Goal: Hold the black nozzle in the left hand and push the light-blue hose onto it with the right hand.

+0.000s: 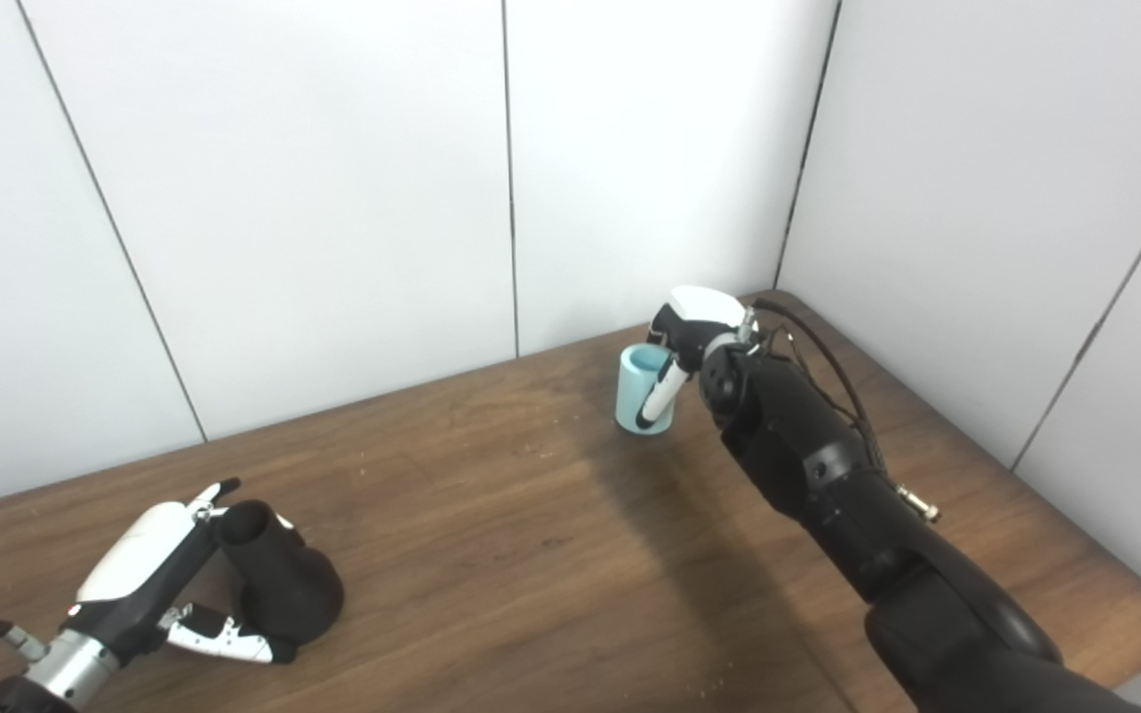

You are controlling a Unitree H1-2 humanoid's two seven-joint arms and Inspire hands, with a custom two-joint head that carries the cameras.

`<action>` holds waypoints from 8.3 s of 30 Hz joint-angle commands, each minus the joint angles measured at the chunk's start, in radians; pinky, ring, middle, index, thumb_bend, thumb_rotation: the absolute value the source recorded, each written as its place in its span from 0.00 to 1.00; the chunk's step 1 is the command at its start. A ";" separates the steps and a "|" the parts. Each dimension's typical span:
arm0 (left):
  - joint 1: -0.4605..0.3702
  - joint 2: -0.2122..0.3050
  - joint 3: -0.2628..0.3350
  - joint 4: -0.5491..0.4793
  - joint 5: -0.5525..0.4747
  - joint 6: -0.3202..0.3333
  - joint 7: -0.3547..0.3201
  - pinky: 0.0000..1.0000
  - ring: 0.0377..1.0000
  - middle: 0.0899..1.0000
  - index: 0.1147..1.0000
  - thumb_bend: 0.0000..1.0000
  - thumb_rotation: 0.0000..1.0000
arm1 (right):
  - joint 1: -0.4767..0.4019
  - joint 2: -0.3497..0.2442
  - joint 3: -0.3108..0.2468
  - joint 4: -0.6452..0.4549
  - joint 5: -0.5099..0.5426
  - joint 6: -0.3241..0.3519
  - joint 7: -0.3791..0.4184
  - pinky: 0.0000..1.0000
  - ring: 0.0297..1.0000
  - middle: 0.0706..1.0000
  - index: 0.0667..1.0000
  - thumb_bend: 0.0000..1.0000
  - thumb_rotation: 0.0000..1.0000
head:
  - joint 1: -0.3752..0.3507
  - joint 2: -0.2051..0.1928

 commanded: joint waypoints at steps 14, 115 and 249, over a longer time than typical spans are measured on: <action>0.046 0.045 -0.034 0.020 0.071 0.033 -0.077 1.00 0.57 0.43 0.42 0.53 0.00 | -0.015 -0.012 -0.030 -0.070 0.014 -0.009 -0.093 0.41 0.45 0.44 0.45 0.52 0.00 | 0.022 0.010; 0.028 -0.058 -0.084 -0.164 0.127 0.322 -0.182 1.00 0.56 0.42 0.42 0.53 0.00 | -0.197 0.232 0.242 -0.610 0.045 -0.097 0.475 0.35 0.44 0.45 0.46 0.50 0.00 | 0.487 0.146; 0.016 -0.067 -0.064 -0.153 0.143 0.326 -0.183 1.00 0.58 0.42 0.43 0.53 0.00 | 0.007 0.105 0.175 -0.744 0.309 -0.373 0.559 1.00 1.00 1.00 1.00 0.85 0.81 | 0.486 0.173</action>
